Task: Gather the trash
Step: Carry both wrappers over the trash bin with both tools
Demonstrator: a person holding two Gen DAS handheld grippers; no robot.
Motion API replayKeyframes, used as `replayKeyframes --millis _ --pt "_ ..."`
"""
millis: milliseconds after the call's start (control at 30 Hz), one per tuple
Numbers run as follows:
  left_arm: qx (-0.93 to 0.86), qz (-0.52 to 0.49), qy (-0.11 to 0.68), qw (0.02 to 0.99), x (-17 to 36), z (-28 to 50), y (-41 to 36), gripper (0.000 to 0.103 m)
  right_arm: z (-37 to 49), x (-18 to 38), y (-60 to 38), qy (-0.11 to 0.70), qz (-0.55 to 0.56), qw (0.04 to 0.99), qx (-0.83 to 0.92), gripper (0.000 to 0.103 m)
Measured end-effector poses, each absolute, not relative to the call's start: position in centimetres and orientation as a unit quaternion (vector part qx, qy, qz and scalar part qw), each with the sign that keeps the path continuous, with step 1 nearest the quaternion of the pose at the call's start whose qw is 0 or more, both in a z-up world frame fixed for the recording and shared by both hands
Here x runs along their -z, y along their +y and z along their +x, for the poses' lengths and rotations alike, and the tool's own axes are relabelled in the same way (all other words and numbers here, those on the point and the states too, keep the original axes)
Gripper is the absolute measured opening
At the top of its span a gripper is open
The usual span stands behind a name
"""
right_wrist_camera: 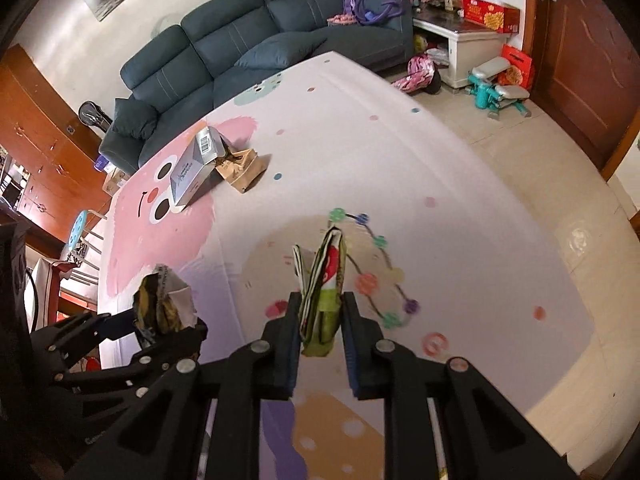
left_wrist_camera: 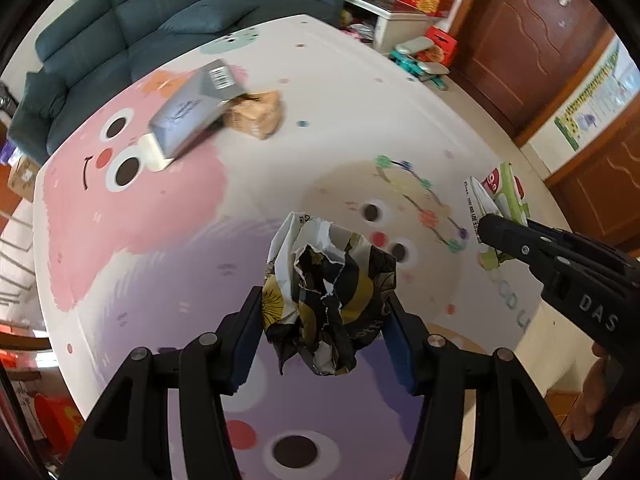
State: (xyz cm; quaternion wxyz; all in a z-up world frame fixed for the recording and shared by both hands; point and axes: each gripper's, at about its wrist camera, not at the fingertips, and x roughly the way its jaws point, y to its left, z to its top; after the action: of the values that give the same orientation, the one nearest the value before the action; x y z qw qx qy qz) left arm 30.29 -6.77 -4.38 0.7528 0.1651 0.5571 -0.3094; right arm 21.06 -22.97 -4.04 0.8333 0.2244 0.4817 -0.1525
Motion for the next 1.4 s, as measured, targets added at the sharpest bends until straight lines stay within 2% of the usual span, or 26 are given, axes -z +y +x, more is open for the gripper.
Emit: replayKeyframes --millis 533,933,1400 --pt "0.282 0.181 0.538 0.773 3.5 18.0 -11.7 0.055 9.0 2.7 -26.0 0.459 0.200 0.858 0.114 0.018" --pt "0.234 0.175 0.541 0.789 5.5 7.0 -15.4 0.055 -0.2 4.6 -29.5 0.461 0.180 0.866 0.066 0.018" --pt "0.196 0.194 0.564 0.778 8.2 0.0 -16.3 0.055 -5.9 8.5 -30.6 0.482 0.194 0.854 0.035 0.018"
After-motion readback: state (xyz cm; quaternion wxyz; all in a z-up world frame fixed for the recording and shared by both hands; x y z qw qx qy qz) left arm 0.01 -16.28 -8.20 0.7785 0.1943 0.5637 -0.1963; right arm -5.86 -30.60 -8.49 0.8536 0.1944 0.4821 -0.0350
